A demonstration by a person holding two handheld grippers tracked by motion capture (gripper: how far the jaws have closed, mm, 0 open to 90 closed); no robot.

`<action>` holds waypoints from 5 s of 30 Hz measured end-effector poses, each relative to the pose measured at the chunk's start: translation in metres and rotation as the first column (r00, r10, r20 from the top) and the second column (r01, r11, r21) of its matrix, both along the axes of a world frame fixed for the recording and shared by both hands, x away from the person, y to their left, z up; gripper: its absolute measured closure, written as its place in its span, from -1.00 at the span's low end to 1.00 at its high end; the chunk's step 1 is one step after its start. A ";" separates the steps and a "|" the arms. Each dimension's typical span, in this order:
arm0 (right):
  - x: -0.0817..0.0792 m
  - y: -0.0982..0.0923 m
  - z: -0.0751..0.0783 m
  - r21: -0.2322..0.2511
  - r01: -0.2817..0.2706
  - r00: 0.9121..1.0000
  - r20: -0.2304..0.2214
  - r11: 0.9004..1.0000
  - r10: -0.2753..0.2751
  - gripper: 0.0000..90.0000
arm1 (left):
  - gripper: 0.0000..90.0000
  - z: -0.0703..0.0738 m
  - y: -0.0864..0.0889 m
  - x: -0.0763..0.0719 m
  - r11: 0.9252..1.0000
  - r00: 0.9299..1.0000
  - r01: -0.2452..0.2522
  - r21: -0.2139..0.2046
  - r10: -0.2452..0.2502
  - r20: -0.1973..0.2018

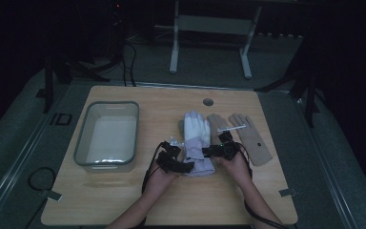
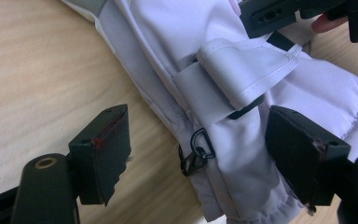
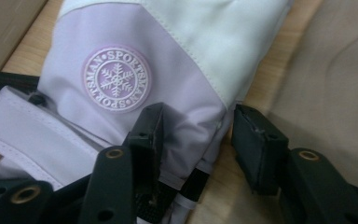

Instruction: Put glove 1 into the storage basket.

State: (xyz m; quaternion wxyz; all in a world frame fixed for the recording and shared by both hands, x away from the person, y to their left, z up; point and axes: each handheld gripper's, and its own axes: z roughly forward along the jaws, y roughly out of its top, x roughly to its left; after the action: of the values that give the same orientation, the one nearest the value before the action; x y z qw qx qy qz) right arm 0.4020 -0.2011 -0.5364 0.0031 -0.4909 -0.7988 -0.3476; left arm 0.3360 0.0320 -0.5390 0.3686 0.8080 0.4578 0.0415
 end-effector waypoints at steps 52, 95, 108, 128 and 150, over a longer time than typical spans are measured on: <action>-0.021 0.051 0.059 -0.065 -0.048 0.983 0.172 0.997 0.059 0.77 | 0.65 0.058 0.035 0.014 0.987 0.983 0.160 0.002 -0.160 -0.085; 0.000 0.218 0.118 -0.019 -0.166 0.963 0.211 0.986 0.166 0.77 | 0.65 0.132 0.194 0.013 0.987 0.995 0.089 0.137 -0.081 -0.065; 0.003 0.280 0.104 -0.017 -0.211 0.961 0.181 0.977 0.211 0.77 | 0.65 0.121 0.247 0.009 0.985 0.994 0.059 0.164 -0.042 -0.102; 0.009 0.302 0.045 -0.118 -0.229 0.970 0.053 0.966 0.236 0.77 | 0.62 0.056 0.256 0.021 0.984 0.972 0.091 0.151 -0.055 -0.230; 0.014 0.314 0.057 -0.225 -0.276 0.950 0.086 0.934 0.302 -0.09 | 0.02 0.055 0.256 0.010 0.974 0.986 -0.049 0.220 0.082 -0.145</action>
State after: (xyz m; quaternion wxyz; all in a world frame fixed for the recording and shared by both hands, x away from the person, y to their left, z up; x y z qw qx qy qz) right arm 0.4159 0.1131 -0.4797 -0.0451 -0.3440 -0.8933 -0.2856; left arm 0.3462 0.2885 -0.4837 0.2407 0.8284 0.5041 0.0410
